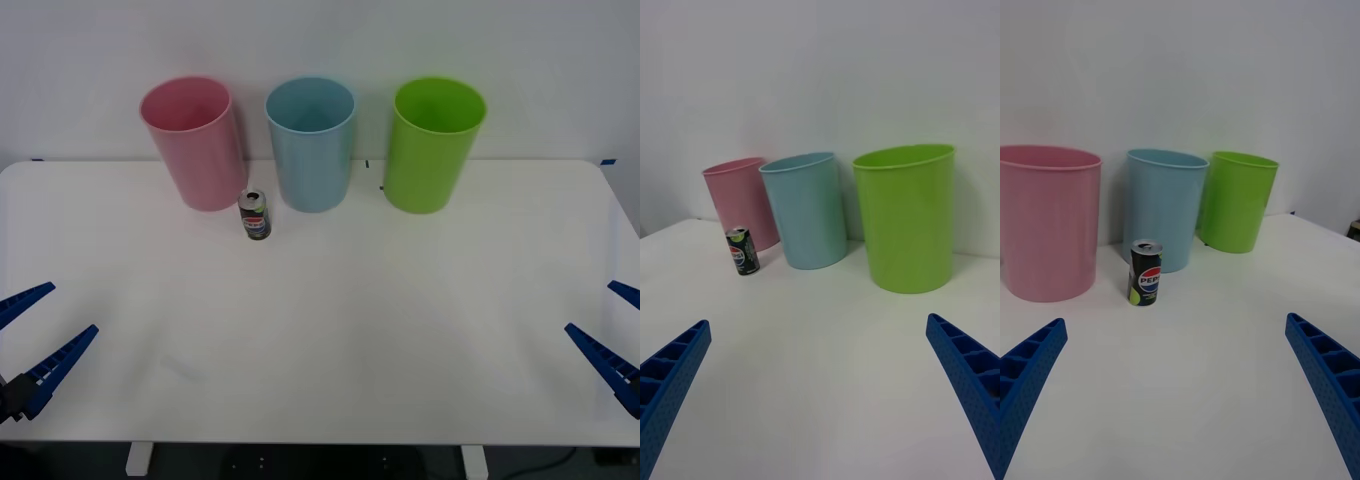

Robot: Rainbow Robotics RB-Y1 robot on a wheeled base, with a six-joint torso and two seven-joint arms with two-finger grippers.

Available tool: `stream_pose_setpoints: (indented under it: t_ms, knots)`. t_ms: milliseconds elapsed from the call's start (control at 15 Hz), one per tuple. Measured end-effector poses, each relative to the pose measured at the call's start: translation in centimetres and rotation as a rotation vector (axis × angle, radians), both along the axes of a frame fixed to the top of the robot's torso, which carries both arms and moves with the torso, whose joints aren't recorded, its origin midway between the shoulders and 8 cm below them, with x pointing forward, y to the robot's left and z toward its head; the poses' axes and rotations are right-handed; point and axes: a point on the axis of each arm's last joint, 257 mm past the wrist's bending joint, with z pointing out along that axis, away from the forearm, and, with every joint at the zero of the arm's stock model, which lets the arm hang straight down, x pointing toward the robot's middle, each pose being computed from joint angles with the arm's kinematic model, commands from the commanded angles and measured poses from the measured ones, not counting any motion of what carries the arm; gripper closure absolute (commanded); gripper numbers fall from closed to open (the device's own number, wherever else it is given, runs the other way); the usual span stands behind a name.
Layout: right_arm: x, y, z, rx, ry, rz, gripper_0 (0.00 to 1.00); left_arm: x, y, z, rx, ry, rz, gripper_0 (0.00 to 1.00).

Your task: Grasp the object on the table and drop it into the matching bin: aluminum can to the light blue bin, PET bottle to the pink bin.

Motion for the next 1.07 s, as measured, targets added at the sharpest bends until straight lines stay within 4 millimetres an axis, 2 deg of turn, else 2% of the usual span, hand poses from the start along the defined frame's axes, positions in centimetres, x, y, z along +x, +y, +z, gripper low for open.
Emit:
stream_pose_setpoints:
  t_ms: [133,267,600,1067]
  knots:
    - [0.0,0.0,0.0,0.0,0.0,0.0,0.0,0.0,0.0,0.0,0.0,0.0,0.0,0.0]
    - [0.0,0.0,0.0,0.0,0.0,0.0,0.0,-0.2,-0.2,-1.3,-0.028,0.026,0.014,0.0]
    - [0.0,0.0,0.0,0.0,0.0,0.0,0.0,0.2,-0.5,-1.8,-0.024,0.029,0.02,0.0]
    - [0.0,0.0,0.0,0.0,0.0,0.0,0.0,0.7,2.2,-4.3,0.004,0.081,0.148,0.0]
